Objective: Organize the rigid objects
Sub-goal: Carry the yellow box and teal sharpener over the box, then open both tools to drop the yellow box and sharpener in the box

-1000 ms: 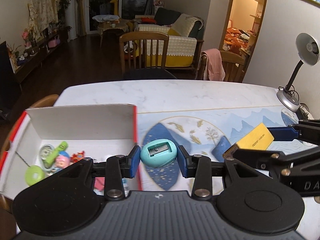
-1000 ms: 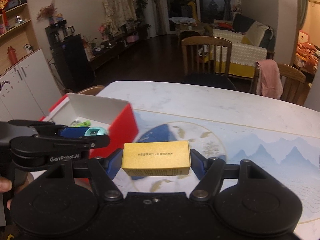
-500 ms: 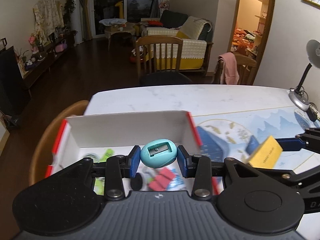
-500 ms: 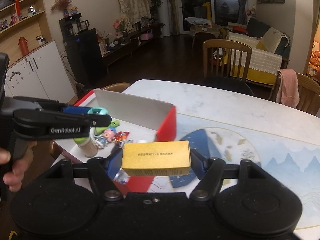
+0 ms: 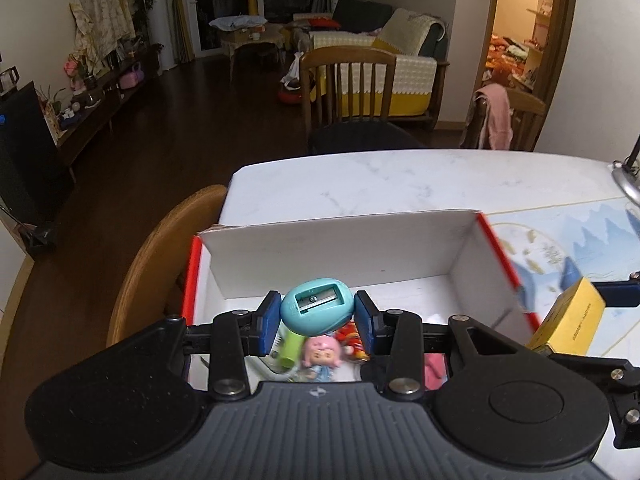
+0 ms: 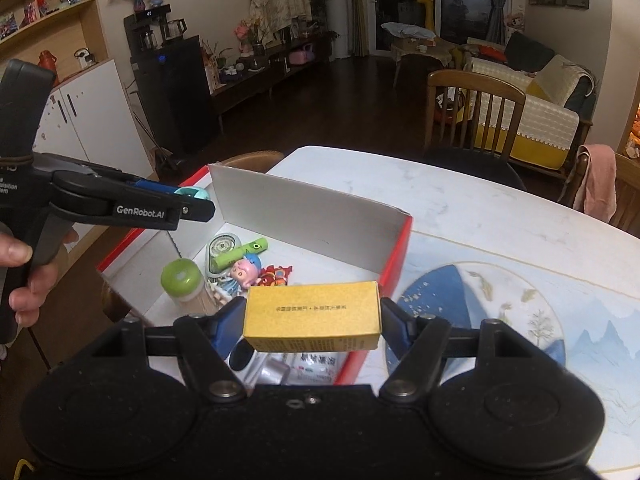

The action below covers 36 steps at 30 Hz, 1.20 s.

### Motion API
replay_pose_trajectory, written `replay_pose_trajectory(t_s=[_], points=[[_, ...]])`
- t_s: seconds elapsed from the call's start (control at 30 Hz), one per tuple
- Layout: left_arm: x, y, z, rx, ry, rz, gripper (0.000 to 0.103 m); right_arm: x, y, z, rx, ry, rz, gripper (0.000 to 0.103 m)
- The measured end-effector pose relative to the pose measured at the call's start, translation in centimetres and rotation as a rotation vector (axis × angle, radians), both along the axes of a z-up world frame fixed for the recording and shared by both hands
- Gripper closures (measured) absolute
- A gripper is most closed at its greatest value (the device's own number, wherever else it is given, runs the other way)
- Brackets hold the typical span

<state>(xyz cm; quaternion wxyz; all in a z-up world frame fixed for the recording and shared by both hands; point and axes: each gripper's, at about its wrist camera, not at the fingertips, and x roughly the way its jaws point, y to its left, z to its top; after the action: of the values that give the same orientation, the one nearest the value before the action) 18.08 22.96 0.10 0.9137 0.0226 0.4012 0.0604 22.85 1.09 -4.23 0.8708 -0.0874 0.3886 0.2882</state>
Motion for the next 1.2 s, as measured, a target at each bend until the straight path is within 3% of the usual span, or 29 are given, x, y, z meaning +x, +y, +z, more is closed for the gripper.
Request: replay_pose_trajectory(t_s=[0.63, 0.8, 1.2], points=[[8.1, 2.6, -6.3, -0.019, 0.154, -0.044, 0.064, 7.8, 7.8, -5.4, -0.135, 0.028, -0.007, 0.033], [9.1, 2.6, -7.9, -0.011, 0.208, -0.072, 0.064, 8.8, 9.3, -6.8, -0.156, 0.060, 0.043, 0.033], [10.3, 2.3, -10.3, -0.011, 0.300, -0.127, 0.064, 9.8, 10.5, -9.7, -0.215, 0.125, 0.042, 0.033]])
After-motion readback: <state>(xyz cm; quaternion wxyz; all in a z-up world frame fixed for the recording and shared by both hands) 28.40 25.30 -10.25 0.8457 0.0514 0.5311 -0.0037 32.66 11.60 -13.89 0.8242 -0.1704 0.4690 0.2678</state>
